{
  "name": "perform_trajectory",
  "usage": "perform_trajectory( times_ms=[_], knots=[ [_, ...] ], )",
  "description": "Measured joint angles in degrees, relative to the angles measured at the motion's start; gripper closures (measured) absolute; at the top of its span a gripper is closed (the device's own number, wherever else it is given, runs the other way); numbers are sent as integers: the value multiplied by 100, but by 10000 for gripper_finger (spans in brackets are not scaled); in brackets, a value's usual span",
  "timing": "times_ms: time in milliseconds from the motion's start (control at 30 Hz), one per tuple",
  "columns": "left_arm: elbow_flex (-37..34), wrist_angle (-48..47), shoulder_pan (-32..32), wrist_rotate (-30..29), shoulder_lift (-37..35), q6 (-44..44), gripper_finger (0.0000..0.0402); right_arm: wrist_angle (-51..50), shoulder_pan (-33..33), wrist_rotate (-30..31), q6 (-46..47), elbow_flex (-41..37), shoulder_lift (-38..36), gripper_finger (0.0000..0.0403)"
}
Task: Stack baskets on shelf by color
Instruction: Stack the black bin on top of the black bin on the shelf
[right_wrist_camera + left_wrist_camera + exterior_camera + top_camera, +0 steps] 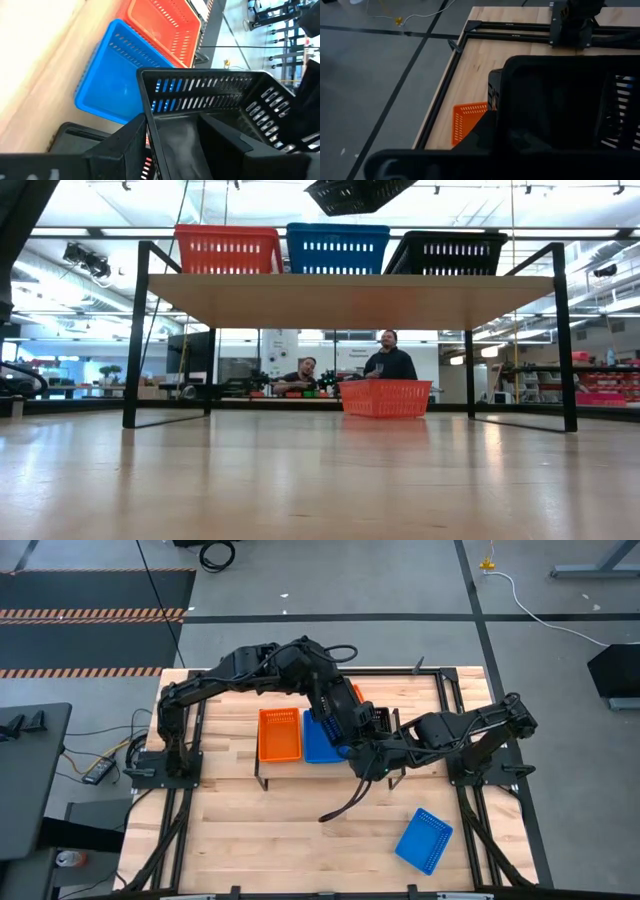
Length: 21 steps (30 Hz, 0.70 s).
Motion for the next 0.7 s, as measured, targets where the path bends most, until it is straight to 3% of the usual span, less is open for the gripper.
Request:
perform_trajectory(
  times_ms=[700],
  knots=[
    [-4,28,-54,18,-3,179,393,-117,-158,-343,750,0,22,220]
  ],
)
